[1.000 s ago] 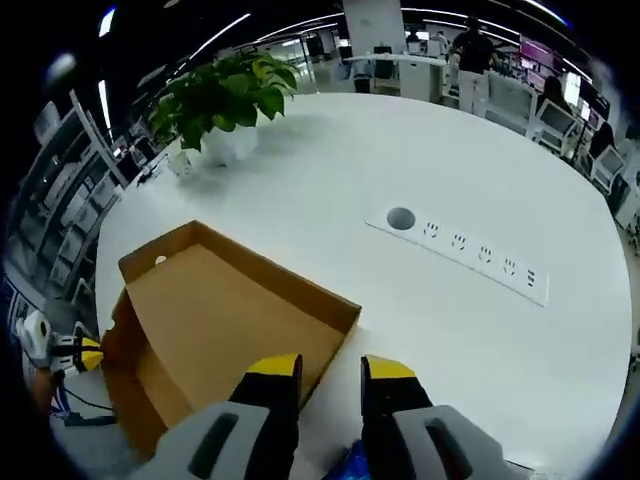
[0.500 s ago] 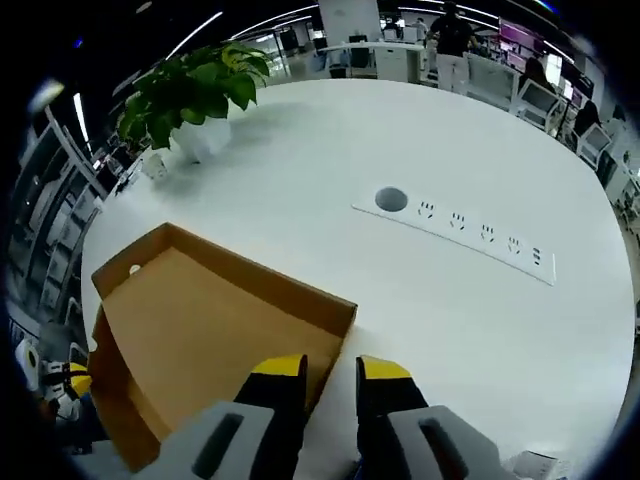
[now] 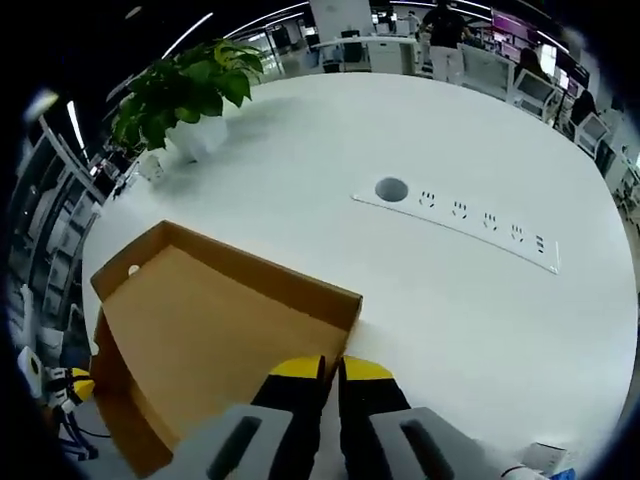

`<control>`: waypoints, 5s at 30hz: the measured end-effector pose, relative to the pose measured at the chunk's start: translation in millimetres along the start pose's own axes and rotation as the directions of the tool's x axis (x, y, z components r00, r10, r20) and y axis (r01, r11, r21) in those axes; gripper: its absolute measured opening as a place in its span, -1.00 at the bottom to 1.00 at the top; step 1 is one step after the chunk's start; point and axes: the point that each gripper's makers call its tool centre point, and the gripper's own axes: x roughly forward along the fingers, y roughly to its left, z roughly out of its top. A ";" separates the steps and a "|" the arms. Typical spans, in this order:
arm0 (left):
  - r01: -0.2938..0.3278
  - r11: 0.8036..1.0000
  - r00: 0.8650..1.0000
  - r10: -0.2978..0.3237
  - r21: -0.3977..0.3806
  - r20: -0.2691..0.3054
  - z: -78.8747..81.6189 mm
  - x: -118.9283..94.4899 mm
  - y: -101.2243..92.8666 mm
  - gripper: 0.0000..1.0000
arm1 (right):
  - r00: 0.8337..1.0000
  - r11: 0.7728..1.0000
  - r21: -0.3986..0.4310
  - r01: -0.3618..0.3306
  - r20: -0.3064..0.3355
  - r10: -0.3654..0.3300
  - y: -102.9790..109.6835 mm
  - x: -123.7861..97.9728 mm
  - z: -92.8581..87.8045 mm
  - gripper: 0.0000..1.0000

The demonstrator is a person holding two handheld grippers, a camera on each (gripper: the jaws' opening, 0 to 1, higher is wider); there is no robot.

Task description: Operate the shoe box by opening the lid, removing the specified soft item, and placing it in the target area until the item is outside and the box remains undamaged.

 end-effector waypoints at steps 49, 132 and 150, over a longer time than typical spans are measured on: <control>0.007 1.000 1.000 -0.007 -0.007 0.003 -4.8 2.2 -4.1 -0.95 | 0.929 0.992 -0.124 -0.012 0.367 0.057 32.0 -107.4 18.6 -1.00; 0.085 0.992 0.969 -0.104 0.096 0.225 56.6 -31.9 -1.1 -0.74 | 0.821 0.992 -0.128 -0.014 0.565 0.085 93.1 -160.8 -108.6 -0.91; 0.091 0.975 0.957 -0.142 0.202 0.254 60.0 -40.2 -12.0 -0.63 | 0.841 0.977 -0.214 -0.012 0.527 0.126 104.0 -150.1 -139.8 -0.78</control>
